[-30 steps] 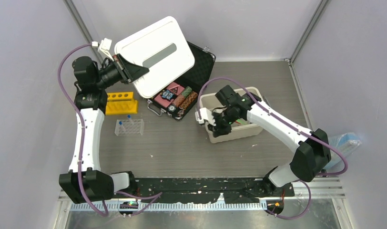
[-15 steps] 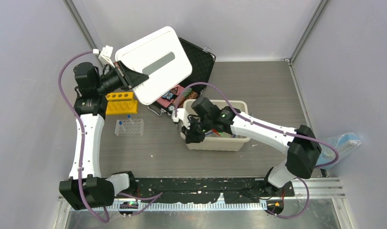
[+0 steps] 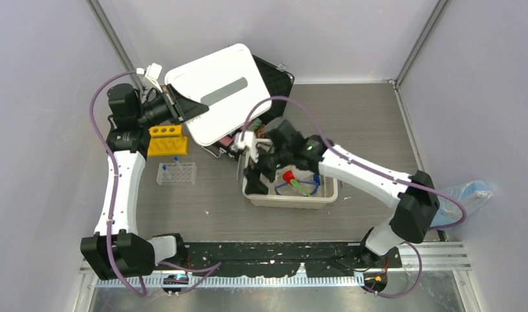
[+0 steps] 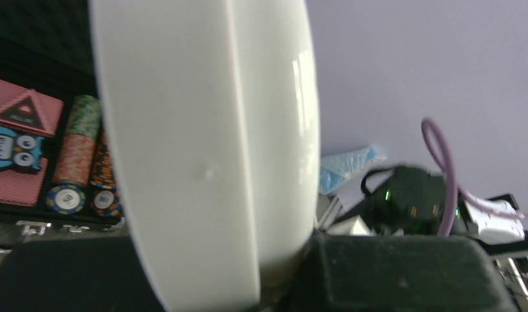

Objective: Organize the chemistry lab equipment

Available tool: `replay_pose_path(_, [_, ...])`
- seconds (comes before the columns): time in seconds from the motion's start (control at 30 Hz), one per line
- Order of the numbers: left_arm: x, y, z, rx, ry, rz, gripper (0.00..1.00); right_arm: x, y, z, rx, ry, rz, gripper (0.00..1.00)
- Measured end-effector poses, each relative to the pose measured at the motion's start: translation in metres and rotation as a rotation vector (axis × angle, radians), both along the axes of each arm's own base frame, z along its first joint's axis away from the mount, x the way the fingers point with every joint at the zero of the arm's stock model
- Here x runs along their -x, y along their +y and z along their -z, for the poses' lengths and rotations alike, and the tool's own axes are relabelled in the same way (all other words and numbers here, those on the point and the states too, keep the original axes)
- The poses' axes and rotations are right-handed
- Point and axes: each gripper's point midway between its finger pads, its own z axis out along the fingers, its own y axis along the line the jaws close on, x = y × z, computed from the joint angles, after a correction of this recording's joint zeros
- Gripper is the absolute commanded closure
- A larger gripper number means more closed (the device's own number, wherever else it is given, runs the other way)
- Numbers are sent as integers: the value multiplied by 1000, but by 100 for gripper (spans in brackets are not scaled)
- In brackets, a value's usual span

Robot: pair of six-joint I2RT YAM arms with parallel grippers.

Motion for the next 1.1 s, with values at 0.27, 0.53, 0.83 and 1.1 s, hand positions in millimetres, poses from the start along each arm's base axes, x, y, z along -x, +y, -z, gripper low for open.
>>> replay_pose_path(0.27, [39, -62, -2, 37, 24, 274, 100, -114, -97, -146, -300, -102, 278, 9])
replay_pose_path(0.53, [75, -115, 24, 123, 198, 573, 100, -123, -205, -243, -464, -191, 595, 6])
replay_pose_path(0.83, [61, -139, 78, 242, 496, 616, 100, -125, -264, -112, -273, 281, 858, 7])
replay_pose_path(1.1, [74, -158, 91, 245, 570, 679, 100, -97, -274, -75, -155, 373, 837, 21])
